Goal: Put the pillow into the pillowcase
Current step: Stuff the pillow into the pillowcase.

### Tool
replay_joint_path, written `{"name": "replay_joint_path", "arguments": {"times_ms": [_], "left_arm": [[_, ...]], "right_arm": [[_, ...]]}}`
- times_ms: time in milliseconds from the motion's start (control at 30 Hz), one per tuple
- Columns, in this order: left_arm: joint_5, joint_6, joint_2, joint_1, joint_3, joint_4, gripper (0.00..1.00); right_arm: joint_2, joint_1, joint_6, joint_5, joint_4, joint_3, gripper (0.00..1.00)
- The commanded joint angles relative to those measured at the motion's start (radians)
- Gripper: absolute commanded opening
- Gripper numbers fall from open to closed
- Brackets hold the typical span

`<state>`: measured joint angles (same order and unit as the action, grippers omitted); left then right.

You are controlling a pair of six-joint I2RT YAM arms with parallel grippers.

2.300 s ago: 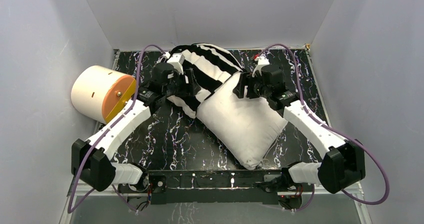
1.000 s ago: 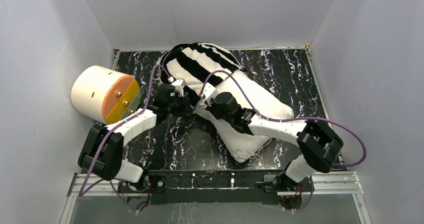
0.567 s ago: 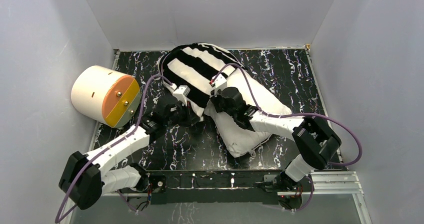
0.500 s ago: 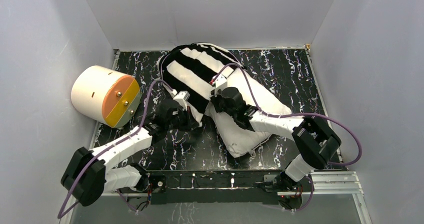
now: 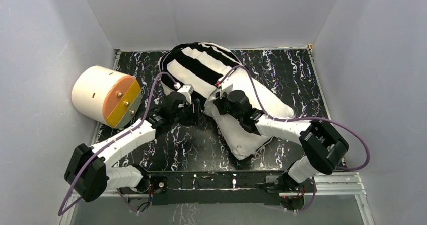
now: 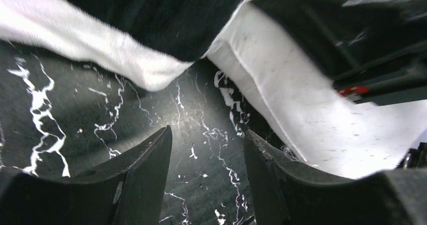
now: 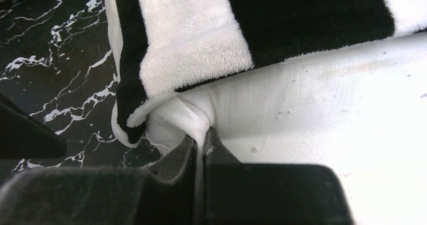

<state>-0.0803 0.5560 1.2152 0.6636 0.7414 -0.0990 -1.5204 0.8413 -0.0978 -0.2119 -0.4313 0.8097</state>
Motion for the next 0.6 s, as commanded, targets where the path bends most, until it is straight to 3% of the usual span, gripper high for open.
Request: {"name": "replay_joint_path", "arguments": {"times_ms": [0,133,167,433,567], "left_arm": [[0.054,-0.121,-0.063,0.005,0.128,-0.086,0.55],[0.066,-0.219,-0.035,0.005,0.228,-0.080,0.59],[0.066,-0.250,-0.018,0.005,0.253,-0.075,0.59],[0.126,-0.407,0.168,0.008,0.455,0.064,0.63],[0.118,-0.454,0.280,0.012,0.550,0.161,0.65]], "right_arm": [[0.071,-0.020,0.008,0.052,-0.018,-0.001,0.13],[0.159,-0.027,-0.029,0.065,0.204,0.058,0.58],[0.189,-0.035,-0.030,0.076,0.244,0.070,0.65],[0.292,-0.216,-0.013,0.273,0.497,0.229,0.83],[0.278,-0.354,-0.030,0.359,0.500,0.244,0.85]]}}
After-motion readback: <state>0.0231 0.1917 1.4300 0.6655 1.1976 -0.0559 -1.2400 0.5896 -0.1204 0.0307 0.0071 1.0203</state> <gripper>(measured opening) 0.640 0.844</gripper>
